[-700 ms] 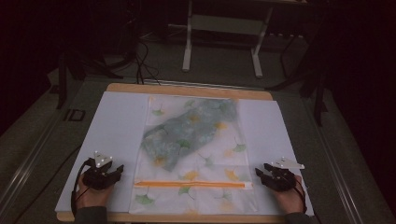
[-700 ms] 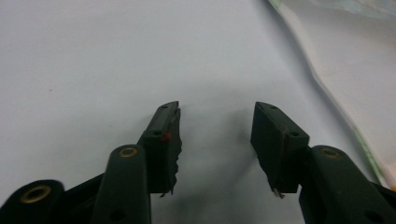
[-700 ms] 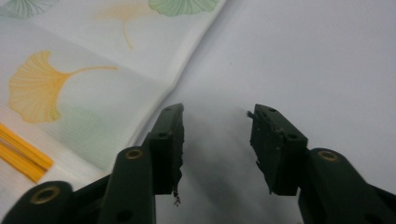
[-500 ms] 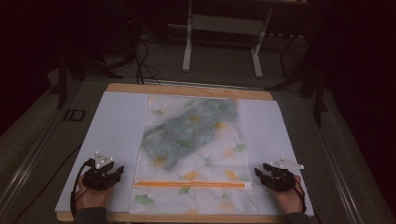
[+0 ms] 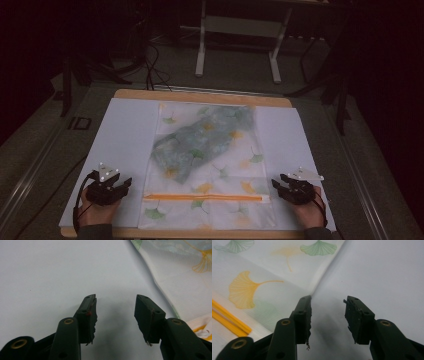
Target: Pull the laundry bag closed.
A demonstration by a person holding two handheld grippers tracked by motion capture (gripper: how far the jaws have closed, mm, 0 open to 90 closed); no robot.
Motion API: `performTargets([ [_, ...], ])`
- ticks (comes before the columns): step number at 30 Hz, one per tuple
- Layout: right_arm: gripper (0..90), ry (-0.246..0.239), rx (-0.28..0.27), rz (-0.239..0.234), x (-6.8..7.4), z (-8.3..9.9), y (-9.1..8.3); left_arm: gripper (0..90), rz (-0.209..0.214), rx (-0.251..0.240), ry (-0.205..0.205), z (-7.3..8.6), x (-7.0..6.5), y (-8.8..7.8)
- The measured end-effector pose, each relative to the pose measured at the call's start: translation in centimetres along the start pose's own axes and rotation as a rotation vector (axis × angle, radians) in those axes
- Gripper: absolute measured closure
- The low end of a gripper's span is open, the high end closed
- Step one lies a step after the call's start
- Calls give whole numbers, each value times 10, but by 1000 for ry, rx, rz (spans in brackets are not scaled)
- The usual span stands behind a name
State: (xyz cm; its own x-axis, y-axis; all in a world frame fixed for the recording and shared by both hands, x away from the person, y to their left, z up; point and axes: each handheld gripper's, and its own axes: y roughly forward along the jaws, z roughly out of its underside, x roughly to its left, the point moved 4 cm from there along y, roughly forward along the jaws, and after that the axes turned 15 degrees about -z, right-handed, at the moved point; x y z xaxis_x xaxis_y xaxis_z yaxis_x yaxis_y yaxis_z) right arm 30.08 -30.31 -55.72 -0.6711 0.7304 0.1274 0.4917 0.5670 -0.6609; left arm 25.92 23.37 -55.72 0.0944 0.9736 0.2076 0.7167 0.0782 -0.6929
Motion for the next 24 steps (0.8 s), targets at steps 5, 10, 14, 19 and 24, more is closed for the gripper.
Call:
performTargets([
  [5,575,-14,-2,-13,5,-3,0,516,0,-2,-3,0,0,-1],
  [10,583,-26,3,-26,10,-6,1,517,5,2,6,0,0,-3],
  [14,571,-33,9,-42,14,-8,4,517,4,1,6,0,-1,-3],
  [19,548,-37,2,-67,21,-11,8,520,8,6,9,1,-1,-5],
  [24,539,-49,-3,-93,31,-17,13,520,7,4,0,2,1,-7],
])
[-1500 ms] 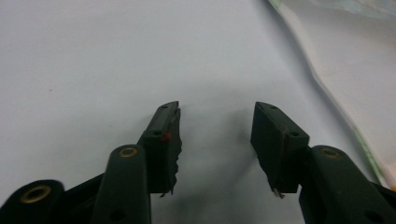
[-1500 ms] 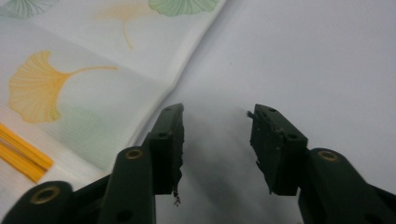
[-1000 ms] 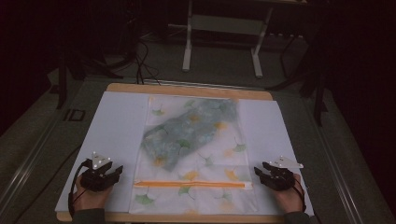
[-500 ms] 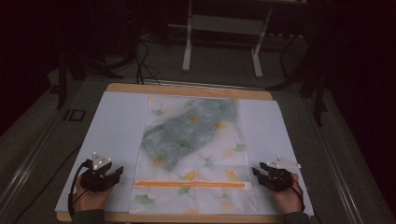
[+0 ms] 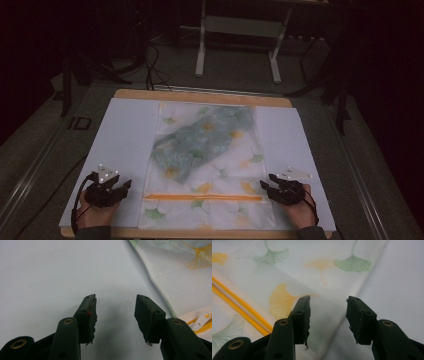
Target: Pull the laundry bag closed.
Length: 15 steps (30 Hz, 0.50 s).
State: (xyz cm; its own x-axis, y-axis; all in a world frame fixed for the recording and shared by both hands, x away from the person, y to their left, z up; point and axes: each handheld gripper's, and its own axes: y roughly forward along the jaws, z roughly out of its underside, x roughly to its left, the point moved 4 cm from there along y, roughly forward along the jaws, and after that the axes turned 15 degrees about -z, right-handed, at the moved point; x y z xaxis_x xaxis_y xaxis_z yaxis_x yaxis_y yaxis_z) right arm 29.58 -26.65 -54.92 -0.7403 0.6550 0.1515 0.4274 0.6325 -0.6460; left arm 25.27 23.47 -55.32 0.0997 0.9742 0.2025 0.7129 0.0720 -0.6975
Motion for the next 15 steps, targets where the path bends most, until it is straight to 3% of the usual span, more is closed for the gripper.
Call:
performTargets([
  [15,558,-69,37,-105,28,-14,31,520,6,3,5,2,-1,-2],
])
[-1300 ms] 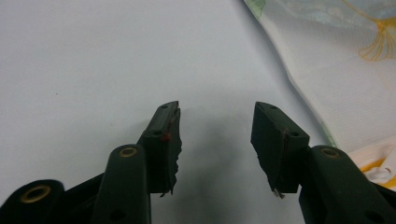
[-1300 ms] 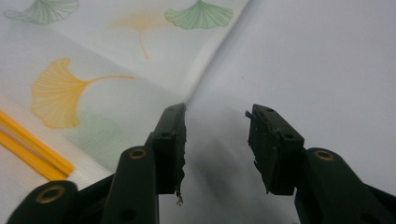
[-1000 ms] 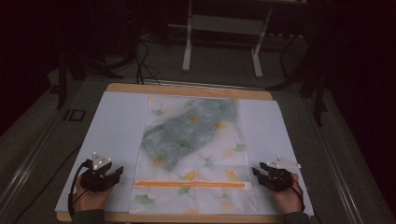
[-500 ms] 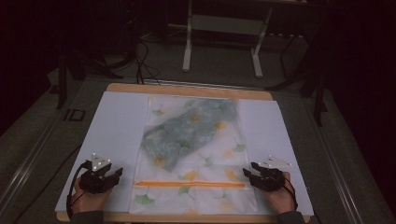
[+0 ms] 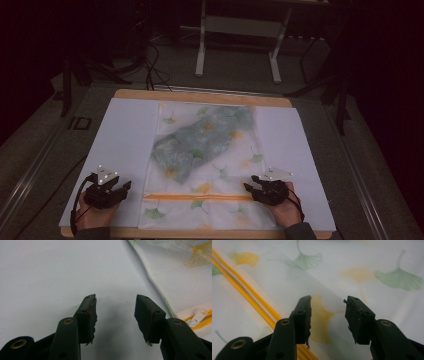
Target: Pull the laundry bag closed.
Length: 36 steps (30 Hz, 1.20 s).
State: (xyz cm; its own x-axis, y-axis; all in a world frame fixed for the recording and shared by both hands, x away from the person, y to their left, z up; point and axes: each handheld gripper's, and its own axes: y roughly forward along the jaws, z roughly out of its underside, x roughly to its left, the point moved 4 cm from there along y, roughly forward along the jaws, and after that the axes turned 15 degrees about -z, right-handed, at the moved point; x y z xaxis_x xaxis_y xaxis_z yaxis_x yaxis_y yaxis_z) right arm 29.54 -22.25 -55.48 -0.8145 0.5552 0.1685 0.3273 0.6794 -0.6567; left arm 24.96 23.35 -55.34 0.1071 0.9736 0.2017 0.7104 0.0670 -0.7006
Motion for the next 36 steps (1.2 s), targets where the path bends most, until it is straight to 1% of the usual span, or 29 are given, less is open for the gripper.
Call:
performTargets([
  [4,560,-18,3,-16,4,-8,8,520,-7,0,9,0,0,-1],
  [11,574,-58,12,-39,11,-21,21,522,8,1,4,0,-2,-1],
  [13,575,-69,16,-46,12,-24,24,535,11,5,5,1,-1,-1],
  [18,576,-87,26,-60,17,-30,32,540,19,7,5,1,-1,-1],
  [19,577,-99,33,-67,20,-34,38,540,26,7,1,1,-1,-1],
  [20,578,-104,36,-72,21,-35,40,540,28,7,1,1,-1,-1],
  [30,581,-145,59,-102,32,-49,57,534,42,10,-4,1,-2,-3],
  [36,577,-163,72,-120,38,-55,66,511,32,9,3,1,-3,-4],
])
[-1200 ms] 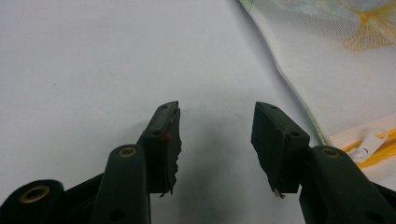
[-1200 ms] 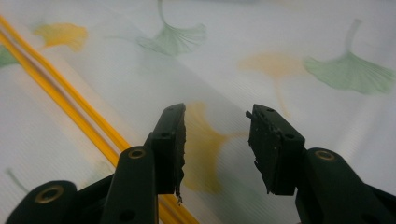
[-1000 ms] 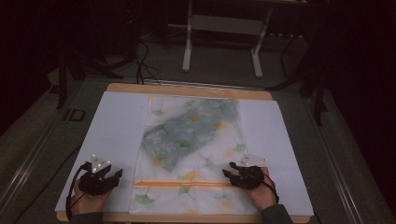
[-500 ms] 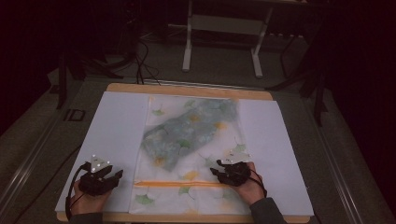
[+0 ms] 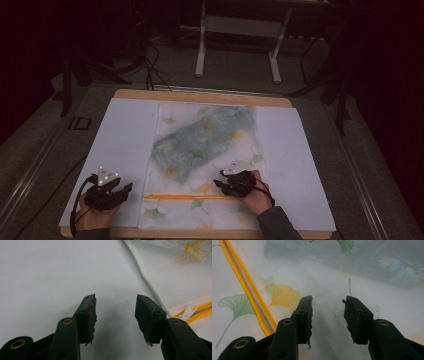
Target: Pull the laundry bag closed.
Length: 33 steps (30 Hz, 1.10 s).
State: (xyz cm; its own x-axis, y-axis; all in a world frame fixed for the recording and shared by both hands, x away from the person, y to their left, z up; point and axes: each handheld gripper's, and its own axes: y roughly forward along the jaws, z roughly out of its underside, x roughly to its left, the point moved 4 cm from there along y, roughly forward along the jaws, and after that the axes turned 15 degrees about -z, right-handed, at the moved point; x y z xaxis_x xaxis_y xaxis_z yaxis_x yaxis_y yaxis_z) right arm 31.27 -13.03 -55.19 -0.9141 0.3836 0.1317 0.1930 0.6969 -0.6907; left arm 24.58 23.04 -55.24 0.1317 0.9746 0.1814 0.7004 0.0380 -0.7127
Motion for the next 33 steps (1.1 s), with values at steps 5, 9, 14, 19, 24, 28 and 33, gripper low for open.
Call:
performTargets([
  [5,609,-17,12,-11,4,-5,8,504,3,2,1,0,0,0],
  [9,609,-22,2,-34,8,-9,14,507,12,-1,-2,0,0,-1],
  [14,624,-37,4,-50,13,-15,20,513,12,-5,2,-1,-1,-1],
  [19,654,-55,5,-58,18,-22,27,511,10,-2,3,0,0,-1],
  [24,659,-57,-4,-74,20,-27,33,520,13,-4,9,0,1,-1],
  [28,658,-74,6,-84,23,-30,38,535,18,-4,13,0,1,-2],
  [33,658,-78,-1,-102,25,-35,43,536,21,-3,20,-1,-2,-1],
])
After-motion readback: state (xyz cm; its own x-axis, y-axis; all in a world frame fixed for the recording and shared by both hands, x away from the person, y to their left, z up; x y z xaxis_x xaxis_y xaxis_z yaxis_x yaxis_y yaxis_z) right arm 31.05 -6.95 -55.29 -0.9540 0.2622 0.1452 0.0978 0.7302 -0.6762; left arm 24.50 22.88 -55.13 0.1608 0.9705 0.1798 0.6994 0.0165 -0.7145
